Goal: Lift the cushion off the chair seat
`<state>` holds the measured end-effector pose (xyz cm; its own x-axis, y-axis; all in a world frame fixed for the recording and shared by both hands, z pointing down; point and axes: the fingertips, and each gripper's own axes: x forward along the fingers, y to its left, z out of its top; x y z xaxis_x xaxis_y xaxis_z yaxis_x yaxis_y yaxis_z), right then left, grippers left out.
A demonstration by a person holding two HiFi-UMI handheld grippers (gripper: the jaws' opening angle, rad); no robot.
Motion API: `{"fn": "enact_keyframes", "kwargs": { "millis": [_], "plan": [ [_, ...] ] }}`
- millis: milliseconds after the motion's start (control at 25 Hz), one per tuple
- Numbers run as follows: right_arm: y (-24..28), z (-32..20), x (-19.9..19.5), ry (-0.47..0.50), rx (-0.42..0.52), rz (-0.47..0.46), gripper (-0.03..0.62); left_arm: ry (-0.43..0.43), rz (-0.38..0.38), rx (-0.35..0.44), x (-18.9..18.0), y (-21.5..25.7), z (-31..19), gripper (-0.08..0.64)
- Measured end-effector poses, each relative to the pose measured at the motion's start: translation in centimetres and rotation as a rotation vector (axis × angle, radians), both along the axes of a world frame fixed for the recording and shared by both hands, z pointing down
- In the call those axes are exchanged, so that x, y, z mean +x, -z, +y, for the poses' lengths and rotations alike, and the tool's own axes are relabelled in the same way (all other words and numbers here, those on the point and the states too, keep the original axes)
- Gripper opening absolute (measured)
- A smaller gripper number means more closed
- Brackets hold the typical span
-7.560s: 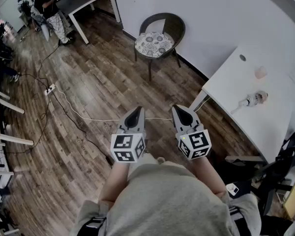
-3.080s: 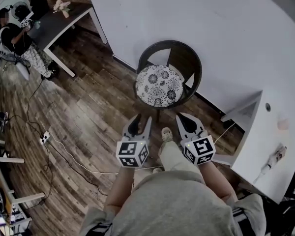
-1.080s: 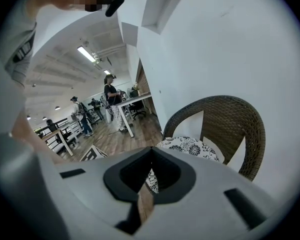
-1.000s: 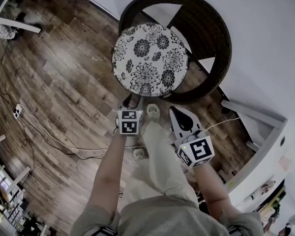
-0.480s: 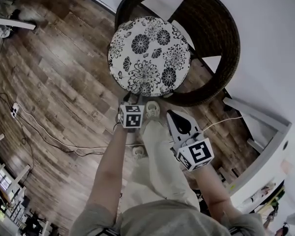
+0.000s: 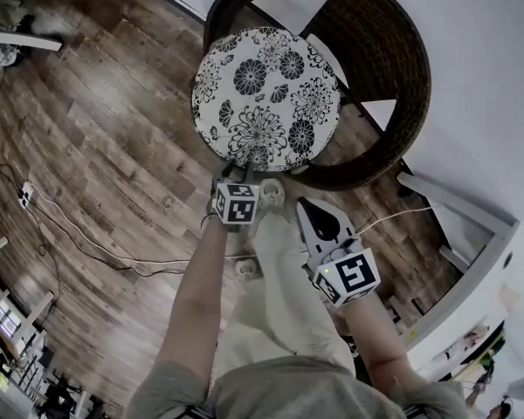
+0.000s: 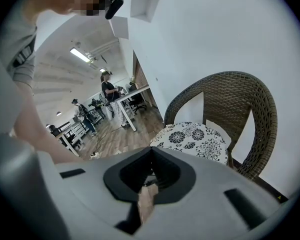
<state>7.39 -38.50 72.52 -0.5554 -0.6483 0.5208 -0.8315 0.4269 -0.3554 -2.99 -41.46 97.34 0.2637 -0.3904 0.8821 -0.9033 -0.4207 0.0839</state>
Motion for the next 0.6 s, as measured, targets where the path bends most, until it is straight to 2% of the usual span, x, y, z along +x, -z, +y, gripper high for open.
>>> {"fn": "enact_keyframes", "kwargs": {
  "millis": [240,440,600],
  "plan": [
    [0.5,0.2,0.0,-0.010,0.003,0.000,-0.005,-0.028,-0.014,-0.018,0.2,0.0,-0.1,0.103],
    [1.3,0.3,-0.1,-0.018,0.013,-0.002,-0.005,-0.093,-0.020,-0.047,0.8,0.0,-0.1,0.043],
    [2.3,0.4,0.1,-0.024,0.024,0.000,-0.005,-0.089,-0.023,-0.060,1.0,0.8,0.0,0.032]
  ]
}}
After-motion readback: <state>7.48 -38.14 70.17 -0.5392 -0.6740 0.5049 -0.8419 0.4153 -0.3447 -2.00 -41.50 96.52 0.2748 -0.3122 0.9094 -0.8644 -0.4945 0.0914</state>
